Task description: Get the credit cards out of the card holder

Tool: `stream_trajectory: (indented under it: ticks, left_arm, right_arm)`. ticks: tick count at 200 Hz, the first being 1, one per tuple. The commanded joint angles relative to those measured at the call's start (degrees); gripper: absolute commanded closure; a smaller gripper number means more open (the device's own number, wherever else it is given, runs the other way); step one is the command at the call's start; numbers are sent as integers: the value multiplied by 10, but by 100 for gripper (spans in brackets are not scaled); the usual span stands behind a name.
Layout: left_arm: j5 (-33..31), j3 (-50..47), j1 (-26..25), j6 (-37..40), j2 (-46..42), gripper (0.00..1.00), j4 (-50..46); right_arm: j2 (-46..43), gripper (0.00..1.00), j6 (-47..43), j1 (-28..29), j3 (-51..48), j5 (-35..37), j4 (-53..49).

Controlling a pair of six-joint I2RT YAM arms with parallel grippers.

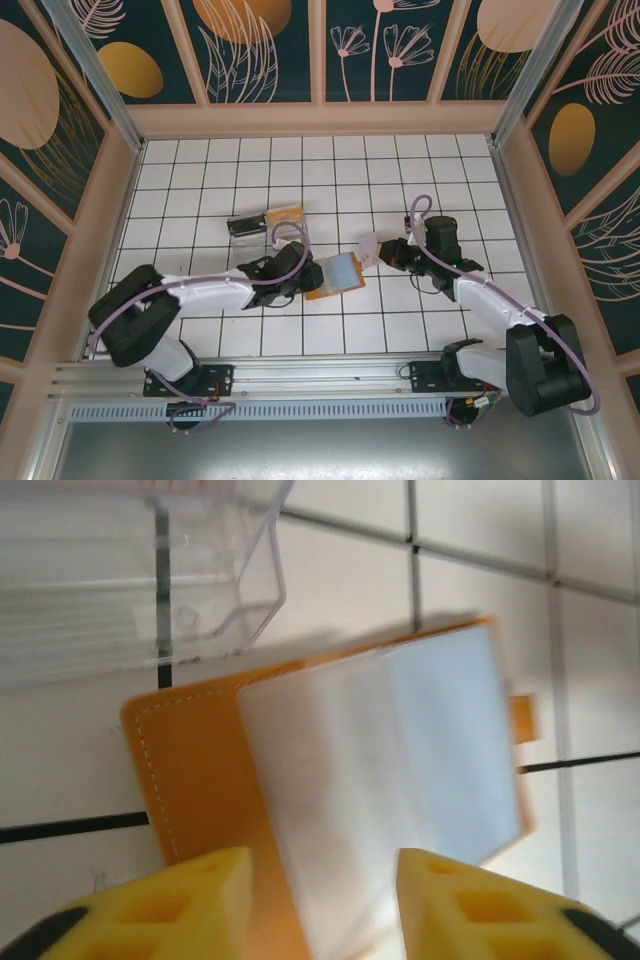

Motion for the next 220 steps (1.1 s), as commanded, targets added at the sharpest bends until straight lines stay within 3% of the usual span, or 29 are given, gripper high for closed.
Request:
stream_trajectory:
  ticks: [1,40,81,116,174,220]
  left_arm:
    - [-35,-1,1,7,-77,42,-40]
    - [-122,-27,2,-6,-210,2,-106]
    - [-238,-75,3,-42,-368,1,-185]
    - [-300,-114,2,-64,-505,1,-235]
    - [-308,-147,2,-53,-611,1,-260]
    - [-301,-162,1,-41,-627,1,-256]
  right_arm:
    - [-10,100,-33,28,41,36,-28]
    - [8,100,-89,117,119,101,-55]
    - [57,100,-188,218,208,162,-69]
    - [120,100,-309,292,292,193,-83]
    - [223,100,-608,376,361,259,-129]
    - [264,100,-733,388,388,312,-153]
